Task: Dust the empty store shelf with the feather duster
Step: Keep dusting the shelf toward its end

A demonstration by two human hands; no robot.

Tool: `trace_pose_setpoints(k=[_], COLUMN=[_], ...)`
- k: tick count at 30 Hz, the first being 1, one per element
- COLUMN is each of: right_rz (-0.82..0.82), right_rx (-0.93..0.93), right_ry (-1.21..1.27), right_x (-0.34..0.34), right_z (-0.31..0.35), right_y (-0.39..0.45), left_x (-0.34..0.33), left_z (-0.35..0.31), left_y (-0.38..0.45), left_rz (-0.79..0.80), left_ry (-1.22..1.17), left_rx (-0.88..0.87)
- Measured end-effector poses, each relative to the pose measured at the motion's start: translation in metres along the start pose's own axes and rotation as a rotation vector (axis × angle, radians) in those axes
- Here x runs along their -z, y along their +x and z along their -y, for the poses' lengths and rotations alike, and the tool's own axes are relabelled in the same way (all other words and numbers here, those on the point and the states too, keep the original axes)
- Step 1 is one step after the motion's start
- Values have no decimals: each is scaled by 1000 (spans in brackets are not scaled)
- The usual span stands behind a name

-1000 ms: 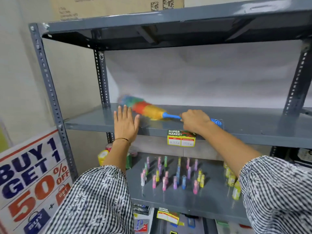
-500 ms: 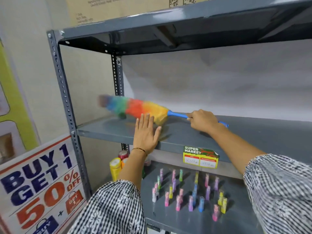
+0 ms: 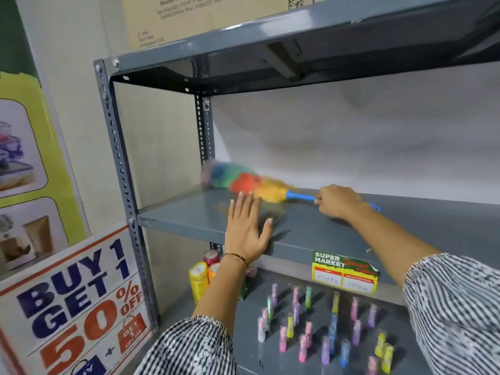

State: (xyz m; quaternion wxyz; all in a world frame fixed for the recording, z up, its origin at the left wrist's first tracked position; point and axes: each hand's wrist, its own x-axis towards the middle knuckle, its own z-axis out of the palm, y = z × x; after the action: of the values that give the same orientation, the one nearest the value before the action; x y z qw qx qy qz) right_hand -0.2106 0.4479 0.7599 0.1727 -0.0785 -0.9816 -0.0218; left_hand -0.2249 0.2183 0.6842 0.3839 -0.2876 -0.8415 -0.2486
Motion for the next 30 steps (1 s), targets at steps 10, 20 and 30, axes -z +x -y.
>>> trace_pose_setpoints(k=[10, 20, 30], right_rz=[43, -75, 39], right_rx=[336, -165, -110], right_ry=[63, 232, -60], right_x=[21, 46, 58], right_z=[74, 4, 42], right_y=[-38, -114, -210], left_x=[5, 17, 34], left_z=[-1, -18, -24], left_y=[0, -20, -22], left_rz=[26, 83, 81], left_ry=[110, 111, 90], left_rx=[86, 104, 77])
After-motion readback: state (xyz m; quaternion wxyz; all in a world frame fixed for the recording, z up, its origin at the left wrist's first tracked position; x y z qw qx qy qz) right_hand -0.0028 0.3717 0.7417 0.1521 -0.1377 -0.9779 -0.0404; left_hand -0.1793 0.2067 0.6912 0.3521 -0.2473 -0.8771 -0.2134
